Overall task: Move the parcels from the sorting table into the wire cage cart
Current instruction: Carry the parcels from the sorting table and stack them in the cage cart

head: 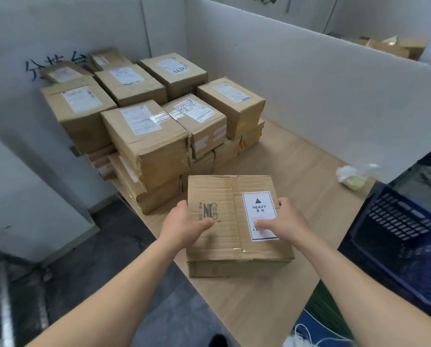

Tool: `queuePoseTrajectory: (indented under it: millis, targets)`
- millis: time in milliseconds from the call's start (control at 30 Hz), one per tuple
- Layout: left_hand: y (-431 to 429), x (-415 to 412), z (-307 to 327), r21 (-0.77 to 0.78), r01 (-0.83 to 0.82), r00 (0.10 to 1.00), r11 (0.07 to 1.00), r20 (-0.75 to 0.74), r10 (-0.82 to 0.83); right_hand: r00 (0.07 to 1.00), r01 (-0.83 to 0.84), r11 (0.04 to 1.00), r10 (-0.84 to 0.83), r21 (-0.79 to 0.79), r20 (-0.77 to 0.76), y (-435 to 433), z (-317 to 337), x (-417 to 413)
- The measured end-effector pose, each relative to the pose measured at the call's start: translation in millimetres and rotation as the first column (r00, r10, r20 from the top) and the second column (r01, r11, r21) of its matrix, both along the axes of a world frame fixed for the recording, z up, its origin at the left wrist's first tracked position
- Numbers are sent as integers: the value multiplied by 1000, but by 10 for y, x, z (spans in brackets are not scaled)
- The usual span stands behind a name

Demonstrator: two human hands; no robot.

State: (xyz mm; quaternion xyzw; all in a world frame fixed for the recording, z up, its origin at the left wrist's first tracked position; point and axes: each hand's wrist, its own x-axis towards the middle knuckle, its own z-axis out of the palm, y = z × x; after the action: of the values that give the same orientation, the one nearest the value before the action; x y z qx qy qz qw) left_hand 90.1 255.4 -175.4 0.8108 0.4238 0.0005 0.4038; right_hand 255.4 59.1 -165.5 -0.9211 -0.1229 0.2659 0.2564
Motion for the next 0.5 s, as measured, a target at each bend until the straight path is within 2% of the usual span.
queuePoseTrajectory:
  millis: [200, 500]
  targets:
    - [178, -625, -95, 3, -38, 999, 999, -14, 38, 999, -53, 999, 54, -11, 5, 202, 26, -585]
    - [662, -1867, -135, 15, -128, 991, 992, -29, 128, 988, -152, 987, 150, 57, 33, 844, -38, -1673]
